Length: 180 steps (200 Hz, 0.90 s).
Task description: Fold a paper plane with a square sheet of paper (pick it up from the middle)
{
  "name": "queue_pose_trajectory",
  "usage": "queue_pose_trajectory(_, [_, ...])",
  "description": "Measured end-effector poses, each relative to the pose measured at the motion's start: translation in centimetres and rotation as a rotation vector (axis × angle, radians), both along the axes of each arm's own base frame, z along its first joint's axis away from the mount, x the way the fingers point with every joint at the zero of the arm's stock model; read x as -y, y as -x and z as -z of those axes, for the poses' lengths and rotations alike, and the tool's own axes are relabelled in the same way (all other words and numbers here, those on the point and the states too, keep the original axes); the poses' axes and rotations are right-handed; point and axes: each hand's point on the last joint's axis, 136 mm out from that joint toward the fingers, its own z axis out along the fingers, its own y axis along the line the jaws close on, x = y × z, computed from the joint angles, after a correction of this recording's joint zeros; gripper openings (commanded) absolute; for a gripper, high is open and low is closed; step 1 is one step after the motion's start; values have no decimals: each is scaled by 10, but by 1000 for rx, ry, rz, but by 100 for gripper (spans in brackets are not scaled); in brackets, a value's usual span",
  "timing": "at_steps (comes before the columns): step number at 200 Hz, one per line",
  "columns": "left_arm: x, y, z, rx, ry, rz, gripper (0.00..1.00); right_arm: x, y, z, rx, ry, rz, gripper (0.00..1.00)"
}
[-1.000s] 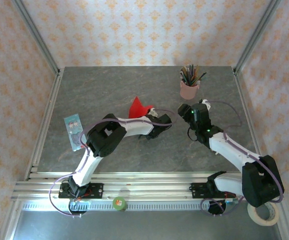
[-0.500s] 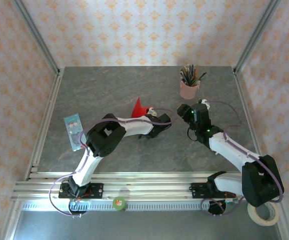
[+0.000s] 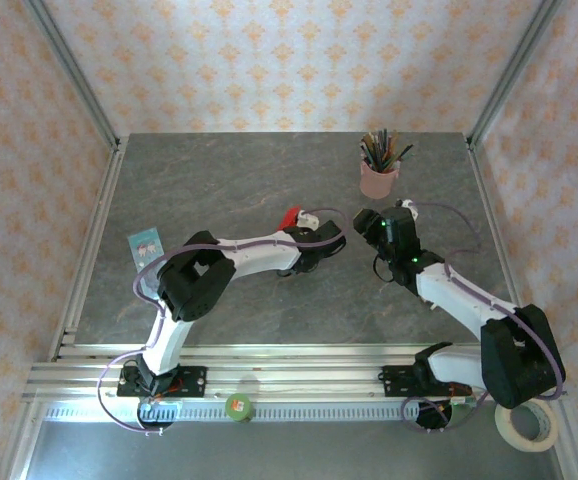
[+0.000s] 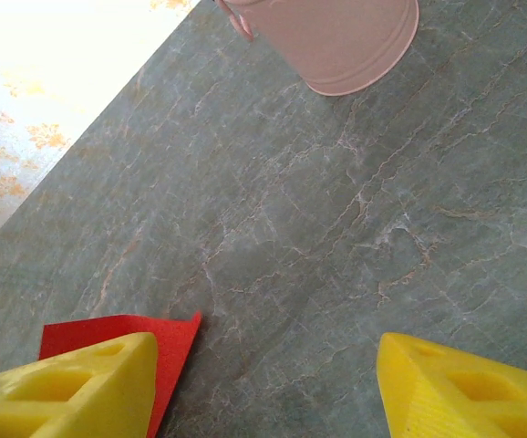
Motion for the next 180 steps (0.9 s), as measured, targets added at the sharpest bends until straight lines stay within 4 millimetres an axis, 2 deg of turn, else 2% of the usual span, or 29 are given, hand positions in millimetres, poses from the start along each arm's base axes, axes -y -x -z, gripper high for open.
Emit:
queue_pose_trajectory(23, [10,10,4,-41,59,20,41,0,0,0,0,0,0,64])
queue_pose_trajectory(41, [21,23,0,-79,156,44,43,0,0,0,0,0,1,64])
queue_pose_trajectory(73, [41,45,-30,-116,385,89,47,0,0,0,-1,-3,2,66])
queue_pose_trajectory(104, [53,57,-55,-131,573,120,50,-1,-1,-1,6,-7,0,68])
queue_pose_trajectory(118, [46,56,-58,-138,637,107,51,-2,-1,-3,11,-12,-4,68])
queue_pose_trajectory(130, [33,49,-57,-143,681,71,52,-3,-2,-3,13,-15,-8,68])
queue_pose_trajectory(163, [-16,24,-38,-148,733,-71,52,-7,-3,5,-8,-20,-26,68])
queue_pose_trajectory(180, [-27,19,-32,-156,748,-105,51,-8,-3,10,-22,-21,-27,67])
